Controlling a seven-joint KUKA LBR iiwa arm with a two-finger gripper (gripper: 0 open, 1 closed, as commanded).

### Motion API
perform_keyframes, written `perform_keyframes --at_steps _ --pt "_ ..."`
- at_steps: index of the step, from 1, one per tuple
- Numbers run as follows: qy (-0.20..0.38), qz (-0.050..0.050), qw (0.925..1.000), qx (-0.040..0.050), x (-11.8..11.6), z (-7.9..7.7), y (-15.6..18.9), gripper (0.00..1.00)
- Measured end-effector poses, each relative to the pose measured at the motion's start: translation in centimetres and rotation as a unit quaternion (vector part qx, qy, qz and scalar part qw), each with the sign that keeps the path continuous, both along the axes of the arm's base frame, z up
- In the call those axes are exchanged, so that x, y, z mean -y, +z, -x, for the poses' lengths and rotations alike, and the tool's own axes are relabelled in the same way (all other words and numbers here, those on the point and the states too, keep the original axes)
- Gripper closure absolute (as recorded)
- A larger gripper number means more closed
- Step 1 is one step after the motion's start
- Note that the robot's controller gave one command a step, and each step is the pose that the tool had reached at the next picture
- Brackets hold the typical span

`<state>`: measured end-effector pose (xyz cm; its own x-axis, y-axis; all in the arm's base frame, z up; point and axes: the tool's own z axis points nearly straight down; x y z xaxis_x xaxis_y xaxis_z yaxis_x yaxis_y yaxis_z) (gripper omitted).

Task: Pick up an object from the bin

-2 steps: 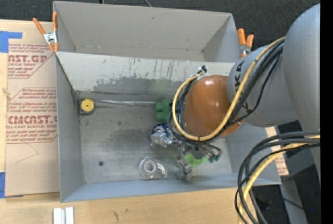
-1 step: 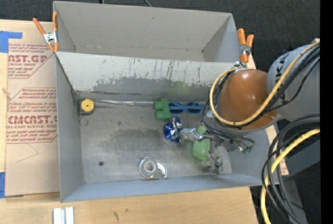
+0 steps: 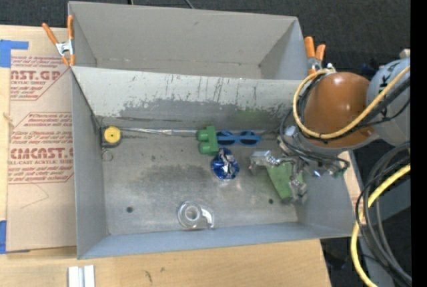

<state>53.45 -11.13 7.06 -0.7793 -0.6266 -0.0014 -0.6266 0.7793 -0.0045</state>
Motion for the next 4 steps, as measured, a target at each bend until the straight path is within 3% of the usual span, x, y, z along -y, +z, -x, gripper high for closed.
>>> perform_keyframes --at_steps 1,2,3,4 --pt "0.074 -0.002 0.9973 -0.0006 -3.7 -1.9 -0.1 0.0" --pt "0.073 -0.003 0.9974 -0.0013 -3.6 -1.9 -0.1 1.0" --pt "0.073 -0.003 0.9974 -0.0012 -3.6 -1.9 -0.1 0.0" --pt "0.093 -0.004 0.9956 -0.0014 2.0 -3.7 -0.1 0.0"
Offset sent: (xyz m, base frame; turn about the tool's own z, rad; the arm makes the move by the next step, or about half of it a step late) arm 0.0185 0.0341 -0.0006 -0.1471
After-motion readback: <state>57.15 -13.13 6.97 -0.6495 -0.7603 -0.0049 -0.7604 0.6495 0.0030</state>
